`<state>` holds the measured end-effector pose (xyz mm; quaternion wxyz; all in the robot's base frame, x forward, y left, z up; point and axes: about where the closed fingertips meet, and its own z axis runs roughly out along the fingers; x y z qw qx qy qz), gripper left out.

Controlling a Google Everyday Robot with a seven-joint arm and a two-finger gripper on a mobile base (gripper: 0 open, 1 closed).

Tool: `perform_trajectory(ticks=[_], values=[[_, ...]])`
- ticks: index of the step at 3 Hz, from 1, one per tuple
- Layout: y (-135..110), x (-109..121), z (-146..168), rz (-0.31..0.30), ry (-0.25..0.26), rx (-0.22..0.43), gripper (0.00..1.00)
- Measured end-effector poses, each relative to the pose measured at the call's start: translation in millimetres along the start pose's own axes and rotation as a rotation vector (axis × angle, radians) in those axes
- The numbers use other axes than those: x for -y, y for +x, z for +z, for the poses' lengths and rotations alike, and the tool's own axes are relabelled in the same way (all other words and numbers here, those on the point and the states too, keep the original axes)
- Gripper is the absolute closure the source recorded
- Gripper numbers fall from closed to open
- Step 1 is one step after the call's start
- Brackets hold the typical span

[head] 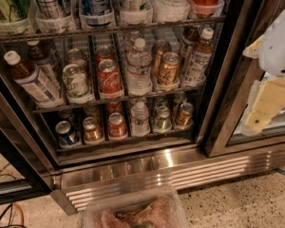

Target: Pick pepsi can from bottom shelf of fridge

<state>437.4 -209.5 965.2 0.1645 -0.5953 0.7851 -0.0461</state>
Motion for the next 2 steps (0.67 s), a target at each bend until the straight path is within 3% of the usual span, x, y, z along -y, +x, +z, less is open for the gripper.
perform_trajectory(ticks=[1,2], values=[[-3.6,-15.5,24.6,0.018,0.008,-0.007,0.00],[-6.2,-38.9,55.4,0.009,-0.037,-0.029,0.00]])
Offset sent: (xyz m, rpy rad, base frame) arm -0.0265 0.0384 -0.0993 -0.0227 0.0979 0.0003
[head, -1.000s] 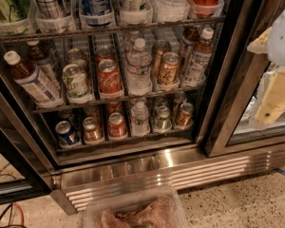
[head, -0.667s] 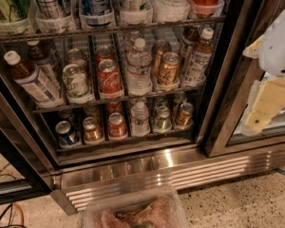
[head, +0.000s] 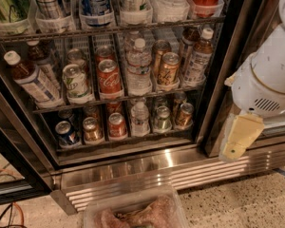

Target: Pick pepsi can from bottom shelf of fridge

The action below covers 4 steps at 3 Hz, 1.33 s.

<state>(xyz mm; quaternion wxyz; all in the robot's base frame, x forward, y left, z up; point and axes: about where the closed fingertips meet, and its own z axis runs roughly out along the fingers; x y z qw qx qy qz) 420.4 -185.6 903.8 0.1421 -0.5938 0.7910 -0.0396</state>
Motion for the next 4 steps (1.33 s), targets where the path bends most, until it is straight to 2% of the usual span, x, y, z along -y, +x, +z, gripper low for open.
perform_trajectory(ticks=[1,2,3,4], values=[[0.0,-0.1,0.0,0.000,0.000,0.000,0.00],[-5.9,-28.3,20.0,-0.002,-0.046,0.022,0.00],[-30.1,-77.1,67.3,0.005,-0.134,0.079,0.00],[-52.2,-102.7,109.8,0.009,-0.188,0.122,0.00]])
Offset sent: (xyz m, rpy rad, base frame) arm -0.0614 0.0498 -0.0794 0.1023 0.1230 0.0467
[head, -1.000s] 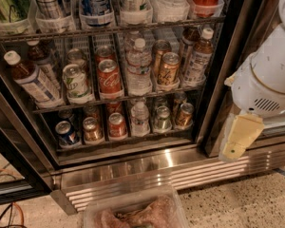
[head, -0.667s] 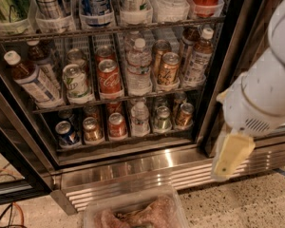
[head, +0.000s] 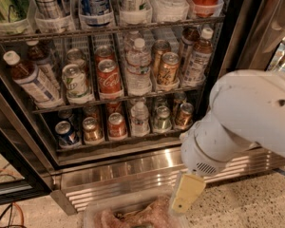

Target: Pick pepsi can from bottom shelf of fridge

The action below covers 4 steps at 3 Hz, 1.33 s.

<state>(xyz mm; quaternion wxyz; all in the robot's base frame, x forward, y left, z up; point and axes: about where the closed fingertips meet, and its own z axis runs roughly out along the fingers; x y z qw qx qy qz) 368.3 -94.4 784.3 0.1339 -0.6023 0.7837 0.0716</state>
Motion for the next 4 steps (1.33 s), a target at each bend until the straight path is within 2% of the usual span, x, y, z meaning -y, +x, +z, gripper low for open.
perform_trajectory(ticks=[1,2,3,4], values=[[-17.3,-16.6,32.6,0.000,-0.072,0.015,0.00],[-17.5,-17.3,33.6,0.000,-0.075,0.014,0.00],[-21.4,-25.3,51.4,0.022,-0.097,0.052,0.00],[-36.0,-43.3,111.4,0.050,-0.145,0.067,0.00]])
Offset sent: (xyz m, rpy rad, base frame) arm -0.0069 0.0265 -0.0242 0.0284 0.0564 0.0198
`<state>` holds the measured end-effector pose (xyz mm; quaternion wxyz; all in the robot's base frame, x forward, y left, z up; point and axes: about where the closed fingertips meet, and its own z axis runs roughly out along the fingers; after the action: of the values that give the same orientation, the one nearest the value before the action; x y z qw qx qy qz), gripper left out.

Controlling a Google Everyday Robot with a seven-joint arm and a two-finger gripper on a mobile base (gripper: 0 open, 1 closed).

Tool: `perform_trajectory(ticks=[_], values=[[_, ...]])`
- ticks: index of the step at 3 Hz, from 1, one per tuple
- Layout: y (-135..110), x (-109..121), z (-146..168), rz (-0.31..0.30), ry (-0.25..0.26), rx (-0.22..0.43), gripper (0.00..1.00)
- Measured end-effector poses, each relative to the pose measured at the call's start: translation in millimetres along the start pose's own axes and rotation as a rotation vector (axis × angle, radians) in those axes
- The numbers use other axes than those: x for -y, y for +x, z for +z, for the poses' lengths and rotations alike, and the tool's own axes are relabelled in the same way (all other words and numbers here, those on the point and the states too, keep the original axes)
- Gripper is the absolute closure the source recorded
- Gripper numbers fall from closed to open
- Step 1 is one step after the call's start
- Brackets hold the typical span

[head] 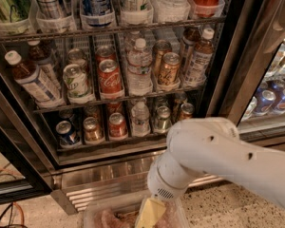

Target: Pick pepsi can from bottom shelf of fridge

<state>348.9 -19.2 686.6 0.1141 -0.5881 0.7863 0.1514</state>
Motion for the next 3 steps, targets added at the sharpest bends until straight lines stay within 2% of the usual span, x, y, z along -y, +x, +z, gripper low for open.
perform_trajectory(ticks=[2,3], values=[[-16.8,23.0,96.2,0.159,0.041,0.038,0.00],[-23.6,25.0,95.6,0.229,0.050,0.055,0.00]])
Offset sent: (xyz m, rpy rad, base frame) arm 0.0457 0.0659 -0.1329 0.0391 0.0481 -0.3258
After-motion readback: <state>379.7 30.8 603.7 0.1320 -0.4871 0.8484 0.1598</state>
